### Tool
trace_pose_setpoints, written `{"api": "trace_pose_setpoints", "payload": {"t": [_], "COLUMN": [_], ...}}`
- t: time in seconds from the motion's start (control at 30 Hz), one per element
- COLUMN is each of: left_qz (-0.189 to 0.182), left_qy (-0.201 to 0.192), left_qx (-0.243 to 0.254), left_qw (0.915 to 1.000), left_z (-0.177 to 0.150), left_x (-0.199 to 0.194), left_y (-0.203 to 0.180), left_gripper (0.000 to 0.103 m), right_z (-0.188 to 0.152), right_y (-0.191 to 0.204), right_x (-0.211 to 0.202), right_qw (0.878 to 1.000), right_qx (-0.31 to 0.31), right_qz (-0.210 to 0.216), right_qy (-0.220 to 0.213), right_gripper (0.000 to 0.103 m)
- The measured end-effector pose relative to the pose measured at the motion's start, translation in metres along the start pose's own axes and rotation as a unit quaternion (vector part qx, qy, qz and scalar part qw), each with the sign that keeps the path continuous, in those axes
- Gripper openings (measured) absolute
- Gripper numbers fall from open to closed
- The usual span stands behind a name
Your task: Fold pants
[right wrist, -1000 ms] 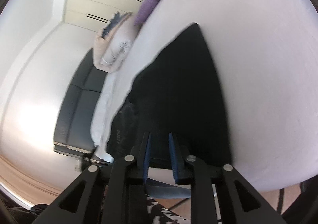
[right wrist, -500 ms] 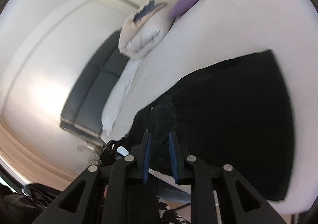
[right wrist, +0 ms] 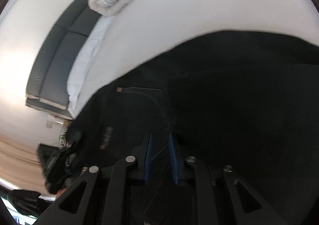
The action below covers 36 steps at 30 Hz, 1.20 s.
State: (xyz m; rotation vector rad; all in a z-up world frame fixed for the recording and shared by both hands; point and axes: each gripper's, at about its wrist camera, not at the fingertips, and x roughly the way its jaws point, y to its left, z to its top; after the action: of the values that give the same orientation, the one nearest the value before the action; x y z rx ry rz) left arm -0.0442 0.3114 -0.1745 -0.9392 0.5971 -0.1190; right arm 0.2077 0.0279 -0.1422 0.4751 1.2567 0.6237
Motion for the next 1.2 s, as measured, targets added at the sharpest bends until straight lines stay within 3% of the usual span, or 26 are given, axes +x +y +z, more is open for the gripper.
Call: {"api": "trace_pose_setpoints", "payload": {"t": [0.03,0.17,0.33,0.43,0.5,0.57,0.63,0.7,0.77,0.8,0.9,1.0,1.1,1.2], "left_qz": [0.001,0.007,0.009,0.004,-0.001,-0.003,-0.004,-0.003,0.002,0.004,0.019,0.029,0.053,0.064], "left_qy": [0.0,-0.001,-0.001,0.002,0.008,0.016,0.033,0.055,0.092,0.104,0.156,0.186,0.173,0.155], "left_qx": [0.005,0.03,0.079,0.115,0.147,0.195,0.244,0.298,0.364,0.382,0.461,0.506,0.561,0.598], "left_qw": [1.0,0.9995,0.9969,0.9934,0.9892,0.9807,0.9692,0.9531,0.9269,0.9182,0.8735,0.8417,0.808,0.7834], "left_z": [0.001,-0.002,-0.003,-0.004,-0.008,-0.017,-0.034,-0.058,-0.096,-0.109,-0.166,-0.203,-0.234,-0.247], "left_x": [0.001,0.001,0.007,0.013,0.017,0.028,0.043,0.063,0.091,0.1,0.138,0.157,0.161,0.161], "left_y": [-0.003,-0.017,-0.051,-0.082,-0.106,-0.14,-0.171,-0.203,-0.233,-0.24,-0.26,-0.264,-0.271,-0.281], "left_gripper": [0.019,0.019,0.019,0.019,0.019,0.019,0.019,0.019,0.019,0.019,0.019,0.019,0.019,0.019], "right_z": [0.001,-0.001,-0.008,-0.008,-0.011,-0.019,-0.026,-0.03,-0.038,-0.044,-0.056,-0.065,-0.067,-0.059], "right_y": [-0.004,-0.016,-0.013,-0.019,-0.029,-0.041,-0.06,-0.08,-0.105,-0.118,-0.138,-0.143,-0.146,-0.141], "right_x": [0.005,0.008,0.012,0.005,-0.015,-0.05,-0.083,-0.106,-0.124,-0.132,-0.139,-0.142,-0.142,-0.13], "right_qw": [1.0,1.0,1.0,1.0,0.997,0.989,0.98,0.972,0.965,0.963,0.961,0.958,0.963,0.971], "right_qx": [0.006,0.028,0.01,0.026,0.054,0.072,0.09,0.107,0.13,0.141,0.157,0.156,0.139,0.127], "right_qz": [-0.011,0.001,-0.025,0.008,0.053,0.108,0.144,0.169,0.179,0.175,0.171,0.193,0.19,0.172], "right_qy": [0.001,0.003,-0.013,-0.017,-0.028,-0.072,-0.108,-0.125,-0.142,-0.146,-0.147,-0.143,-0.13,-0.108], "right_gripper": [0.0,0.0,0.0,0.0,0.011,0.052,0.06,0.06,0.063,0.064,0.065,0.068,0.074,0.074]}}
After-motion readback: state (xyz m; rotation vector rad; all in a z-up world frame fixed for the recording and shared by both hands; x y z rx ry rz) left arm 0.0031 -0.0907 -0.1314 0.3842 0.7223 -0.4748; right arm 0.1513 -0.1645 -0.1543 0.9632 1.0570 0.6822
